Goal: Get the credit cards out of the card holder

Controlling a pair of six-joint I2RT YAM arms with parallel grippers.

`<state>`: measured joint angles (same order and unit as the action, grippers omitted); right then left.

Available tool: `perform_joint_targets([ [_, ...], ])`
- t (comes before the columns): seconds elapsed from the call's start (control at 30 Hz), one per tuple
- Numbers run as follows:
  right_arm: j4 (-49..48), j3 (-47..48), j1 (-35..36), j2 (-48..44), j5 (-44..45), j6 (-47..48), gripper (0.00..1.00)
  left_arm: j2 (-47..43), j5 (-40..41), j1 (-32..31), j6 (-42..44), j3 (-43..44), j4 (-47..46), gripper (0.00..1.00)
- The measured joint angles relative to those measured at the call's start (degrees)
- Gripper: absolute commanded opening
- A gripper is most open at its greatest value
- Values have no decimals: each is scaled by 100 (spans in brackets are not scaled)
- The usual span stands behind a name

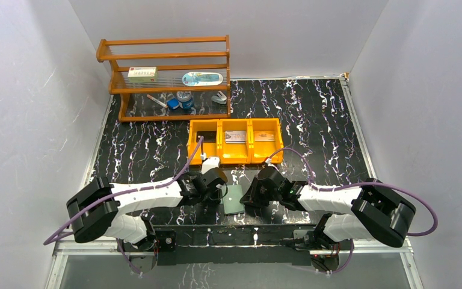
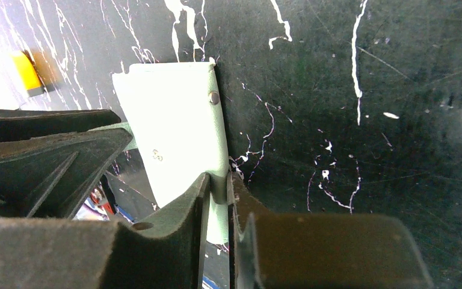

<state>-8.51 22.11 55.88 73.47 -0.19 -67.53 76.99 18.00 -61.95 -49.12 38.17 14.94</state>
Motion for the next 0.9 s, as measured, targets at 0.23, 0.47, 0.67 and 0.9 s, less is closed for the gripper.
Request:
perform_joint_targets([
  [0.23,0,0,0,0,2,0,23,-9,-210,155,-50,-133,-170,16],
  [0.47,0,0,0,0,2,0,26,-184,-271,186,-129,-240,-269,0],
  [0.67,153,111,2,0,11,105,41,-225,-343,190,-76,-256,-321,0],
  [0.9,1182,835,0,-4,188,686,65,-632,-391,190,98,-258,-372,0],
])
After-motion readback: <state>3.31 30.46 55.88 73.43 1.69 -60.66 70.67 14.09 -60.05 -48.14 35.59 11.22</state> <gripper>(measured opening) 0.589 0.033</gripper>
